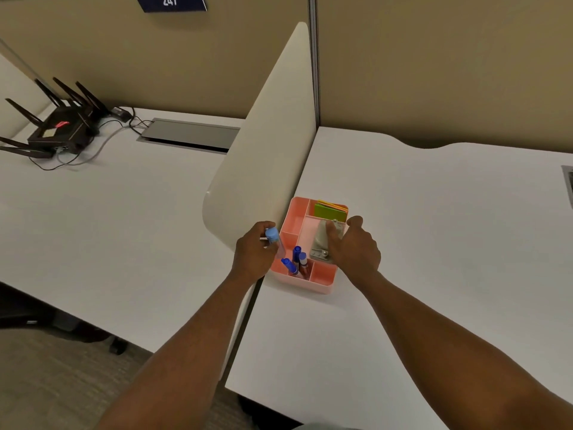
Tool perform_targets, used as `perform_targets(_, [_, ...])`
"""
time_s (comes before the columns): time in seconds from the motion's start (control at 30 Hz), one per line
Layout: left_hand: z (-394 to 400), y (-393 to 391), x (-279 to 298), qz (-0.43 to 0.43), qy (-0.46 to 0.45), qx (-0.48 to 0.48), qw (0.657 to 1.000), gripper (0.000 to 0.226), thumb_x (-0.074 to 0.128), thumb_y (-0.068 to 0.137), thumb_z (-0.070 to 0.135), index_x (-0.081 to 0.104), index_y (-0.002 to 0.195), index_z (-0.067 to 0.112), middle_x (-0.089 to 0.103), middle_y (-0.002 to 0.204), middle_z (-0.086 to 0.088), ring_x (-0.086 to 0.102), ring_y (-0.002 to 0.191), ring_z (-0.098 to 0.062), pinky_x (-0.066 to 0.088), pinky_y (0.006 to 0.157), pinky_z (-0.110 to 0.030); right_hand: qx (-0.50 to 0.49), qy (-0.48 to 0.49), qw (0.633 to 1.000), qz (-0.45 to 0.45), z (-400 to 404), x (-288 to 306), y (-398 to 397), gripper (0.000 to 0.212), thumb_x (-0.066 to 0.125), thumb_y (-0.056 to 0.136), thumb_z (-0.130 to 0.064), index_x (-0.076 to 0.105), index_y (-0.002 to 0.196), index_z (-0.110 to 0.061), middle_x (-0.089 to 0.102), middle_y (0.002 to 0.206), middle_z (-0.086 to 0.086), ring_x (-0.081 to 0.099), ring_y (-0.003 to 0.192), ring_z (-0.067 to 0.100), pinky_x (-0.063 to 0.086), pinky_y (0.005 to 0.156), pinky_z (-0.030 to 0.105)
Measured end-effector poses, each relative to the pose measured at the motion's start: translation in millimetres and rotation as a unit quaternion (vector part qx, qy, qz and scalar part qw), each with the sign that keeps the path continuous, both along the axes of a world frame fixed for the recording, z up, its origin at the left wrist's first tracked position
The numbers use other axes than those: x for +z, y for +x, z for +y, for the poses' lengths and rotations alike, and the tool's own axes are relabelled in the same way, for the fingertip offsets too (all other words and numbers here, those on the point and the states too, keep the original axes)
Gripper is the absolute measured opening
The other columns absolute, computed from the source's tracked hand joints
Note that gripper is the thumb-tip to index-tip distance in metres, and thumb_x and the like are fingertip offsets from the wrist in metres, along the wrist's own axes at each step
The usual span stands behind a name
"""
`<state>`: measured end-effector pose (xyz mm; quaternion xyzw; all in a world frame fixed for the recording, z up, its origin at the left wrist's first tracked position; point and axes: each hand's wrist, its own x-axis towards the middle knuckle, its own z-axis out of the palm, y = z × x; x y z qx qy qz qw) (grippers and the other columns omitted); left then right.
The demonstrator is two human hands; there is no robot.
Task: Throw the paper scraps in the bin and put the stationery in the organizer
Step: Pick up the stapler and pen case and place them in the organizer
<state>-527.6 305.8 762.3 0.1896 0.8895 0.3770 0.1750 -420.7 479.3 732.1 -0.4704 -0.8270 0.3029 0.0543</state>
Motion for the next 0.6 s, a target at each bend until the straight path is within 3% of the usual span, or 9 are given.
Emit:
perform_targets(0.17, [3,-5,-11,0.0,-0.107,-0.08,0.991,0.041,0.07,0.085,0.009,0.06,0.125,0.012,0.065,0.117,-0.006,0.063,0.104,-0.022,0.049,0.091,-0.026,0.008,0.004,1.0,0.025,1,-8,12,0.056,0.037,0.089,-0.066,0.041,0.121,-0.02,0.067,0.097,0.001,0.056,0.07,0.014,0.038,0.054,0.022])
perform_targets(0.23, [7,-5,-15,0.012,-0.138,-0.112,0.984,0.022,0.069,0.085,0.007,0.064,0.106,0.012,0.061,0.101,-0.008,0.06,0.092,-0.022,0.048,0.081,-0.027,0.016,0.002,1.0,0.025,1,-10,14,0.056,0.036,0.09,-0.066,0.042,0.121,-0.021,0.068,0.096,0.001,0.056,0.069,0.013,0.039,0.053,0.022])
perform_targets(0.3, [12,-5,-16,0.006,-0.149,-0.11,0.983,0.013,0.067,0.086,0.01,0.054,0.087,0.012,0.053,0.087,-0.006,0.054,0.079,-0.019,0.043,0.071,-0.026,0.018,0.002,1.0,0.024,1,-12,15,0.056,0.036,0.089,-0.066,0.042,0.121,-0.021,0.069,0.097,0.0,0.057,0.069,0.012,0.037,0.05,0.019])
perform_targets(0.47, [17,-2,-19,0.012,-0.166,-0.098,0.981,0.032,0.071,0.085,0.024,0.056,0.108,0.007,0.05,0.097,-0.001,0.055,0.085,-0.017,0.048,0.077,-0.026,0.014,0.003,1.0,0.021,-2,-13,19,0.058,0.034,0.087,-0.07,0.041,0.121,-0.024,0.069,0.096,-0.003,0.057,0.066,0.01,0.034,0.046,0.016])
perform_targets(0.6, [12,0,-18,0.061,-0.186,-0.117,0.974,0.03,0.065,0.089,0.013,0.062,0.119,0.013,0.046,0.105,-0.001,0.056,0.095,-0.019,0.046,0.08,-0.024,0.013,0.007,1.0,0.016,-5,-11,26,0.058,0.034,0.088,-0.07,0.04,0.122,-0.024,0.07,0.093,-0.002,0.058,0.067,0.011,0.034,0.047,0.017])
